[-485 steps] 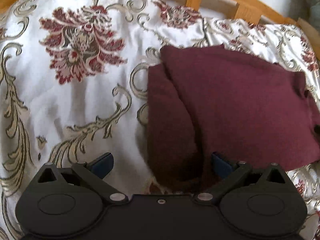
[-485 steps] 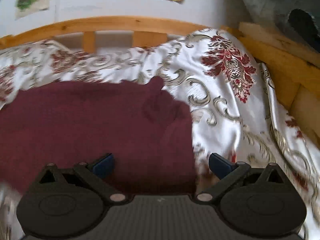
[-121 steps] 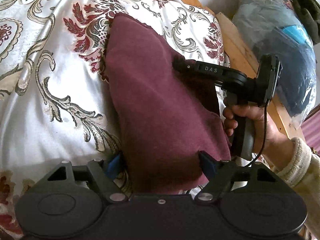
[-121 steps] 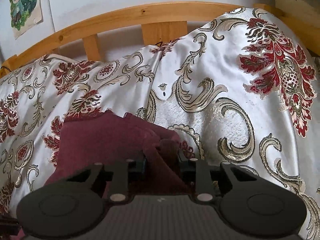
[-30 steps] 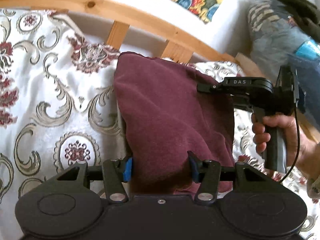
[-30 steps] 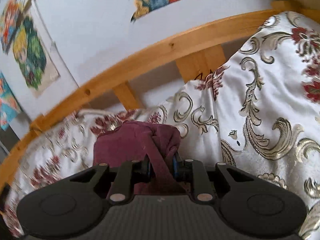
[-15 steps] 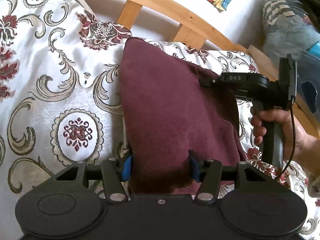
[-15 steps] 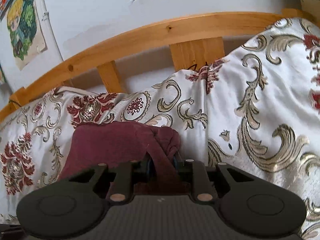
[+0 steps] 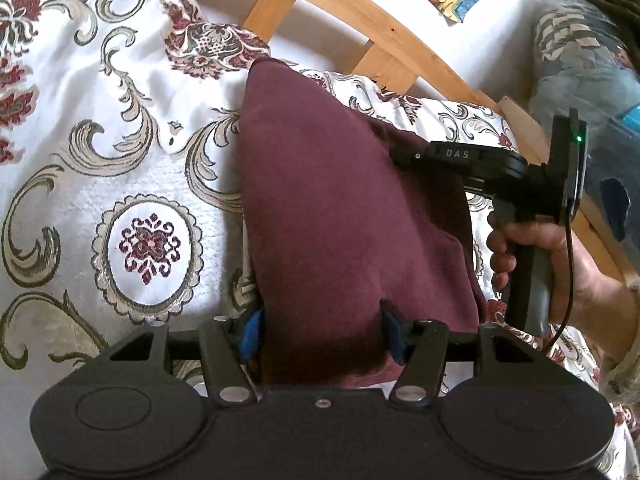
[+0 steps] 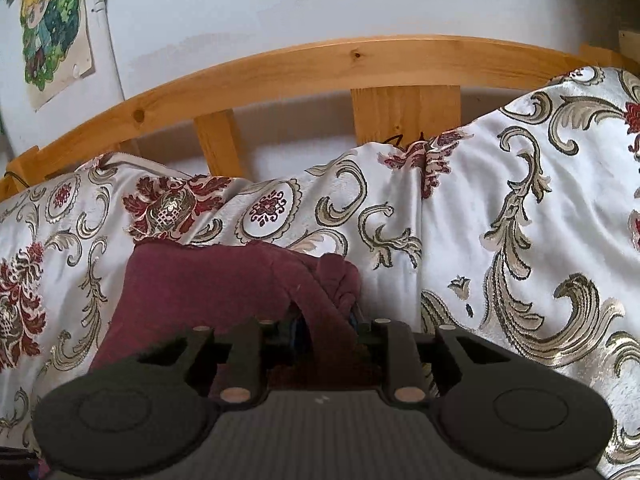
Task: Fold small clothes
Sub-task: 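Press the maroon bundle flat with the left gripper while the right gripper holds its end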
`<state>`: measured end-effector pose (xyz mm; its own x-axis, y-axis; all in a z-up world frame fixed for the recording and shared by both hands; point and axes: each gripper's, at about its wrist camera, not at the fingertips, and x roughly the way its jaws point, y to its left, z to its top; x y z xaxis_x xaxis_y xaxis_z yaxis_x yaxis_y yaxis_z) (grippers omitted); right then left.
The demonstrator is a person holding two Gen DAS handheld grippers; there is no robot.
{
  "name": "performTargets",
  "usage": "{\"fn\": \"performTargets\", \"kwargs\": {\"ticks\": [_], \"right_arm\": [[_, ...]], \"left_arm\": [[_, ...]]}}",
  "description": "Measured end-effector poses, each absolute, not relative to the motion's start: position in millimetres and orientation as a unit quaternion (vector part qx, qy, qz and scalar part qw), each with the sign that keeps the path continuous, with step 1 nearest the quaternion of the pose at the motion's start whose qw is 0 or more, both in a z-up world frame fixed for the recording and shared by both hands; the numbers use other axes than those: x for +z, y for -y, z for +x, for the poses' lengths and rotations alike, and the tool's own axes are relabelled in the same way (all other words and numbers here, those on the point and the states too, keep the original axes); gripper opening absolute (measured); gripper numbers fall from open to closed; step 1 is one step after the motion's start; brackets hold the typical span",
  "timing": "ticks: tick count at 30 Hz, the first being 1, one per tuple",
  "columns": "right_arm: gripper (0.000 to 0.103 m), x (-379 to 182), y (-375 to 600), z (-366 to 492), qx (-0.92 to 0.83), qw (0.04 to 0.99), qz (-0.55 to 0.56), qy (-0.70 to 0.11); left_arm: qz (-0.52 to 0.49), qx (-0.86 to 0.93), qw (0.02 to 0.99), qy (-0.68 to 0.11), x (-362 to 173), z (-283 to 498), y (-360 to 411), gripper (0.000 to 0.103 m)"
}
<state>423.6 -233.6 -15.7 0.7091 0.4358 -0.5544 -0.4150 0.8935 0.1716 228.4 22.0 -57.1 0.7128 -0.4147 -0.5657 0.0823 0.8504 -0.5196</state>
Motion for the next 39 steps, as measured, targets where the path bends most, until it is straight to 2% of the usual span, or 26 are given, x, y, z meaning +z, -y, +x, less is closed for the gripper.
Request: {"fn": "performTargets", "kwargs": {"ticks": [1,5,6,8,9,11,12,13,15,22,28,29,31,34,36,38,39], "right_arm": [[0.039,-15.6,234.1,422.8,0.226,0.925,0.016,-0.304],[0.053,-14.6,244.7,413.4,0.225,0.929,0.024,-0.293],[0.061,-14.3,249.4,409.4,0.227,0.93,0.03,-0.287],[0.062,-14.4,260.0,401.8,0.233,0.931,0.052,-0.277],[0.061,-14.1,263.8,399.1,0.235,0.931,0.06,-0.273],[0.049,-12.8,268.6,394.2,0.23,0.934,0.059,-0.266],[0.034,-12.3,269.8,392.5,0.227,0.936,0.055,-0.264],[0.023,-11.7,270.4,391.7,0.226,0.937,0.052,-0.262],[0.013,-9.5,267.9,391.5,0.229,0.938,0.04,-0.257],[0.007,-2.1,247.4,399.9,0.222,0.946,-0.001,-0.235],[0.008,-9.4,247.5,404.3,0.213,0.947,0.008,-0.242],[0.013,-8.2,252.5,401.3,0.214,0.945,0.027,-0.244],[0.037,-7.1,262.6,395.0,0.212,0.944,0.05,-0.247],[0.039,-10.2,276.0,382.0,0.21,0.943,0.058,-0.253],[0.037,-13.5,281.8,375.2,0.213,0.939,0.066,-0.26],[0.015,-16.1,282.5,369.6,0.217,0.938,0.064,-0.263],[0.011,-16.1,280.5,366.8,0.215,0.939,0.052,-0.262]], "left_arm": [[-0.239,-0.139,0.893,-0.354,-57.8,228.9,-23.1,0.063],[-0.248,-0.139,0.888,-0.361,-59.8,230.1,-25.9,0.066],[-0.249,-0.139,0.887,-0.362,-60.2,230.4,-26.4,0.067],[-0.25,-0.14,0.886,-0.363,-60.9,230.7,-26.7,0.068],[-0.25,-0.14,0.886,-0.363,-61.3,231.2,-26.9,0.068],[-0.251,-0.142,0.886,-0.363,-62.3,231.5,-27.5,0.069],[-0.252,-0.143,0.886,-0.363,-62.9,231.8,-28.0,0.069],[-0.254,-0.144,0.885,-0.364,-63.6,232.1,-28.6,0.069],[-0.259,-0.144,0.883,-0.364,-64.8,232.2,-29.8,0.069],[-0.256,-0.144,0.884,-0.364,-65.6,231.6,-28.5,0.071],[-0.257,-0.146,0.881,-0.371,-66.1,232.4,-28.7,0.073],[-0.258,-0.146,0.88,-0.371,-65.6,232.2,-29.0,0.073],[-0.26,-0.145,0.879,-0.372,-64.7,232.2,-30.3,0.074],[-0.26,-0.144,0.879,-0.373,-62.5,232.8,-30.4,0.078],[-0.256,-0.149,0.881,-0.37,-60.4,232.0,-29.5,0.08],[-0.251,-0.149,0.884,-0.364,-58.2,230.2,-28.8,0.08],[-0.248,-0.147,0.886,-0.363,-57.5,229.4,-28.2,0.078]]}}
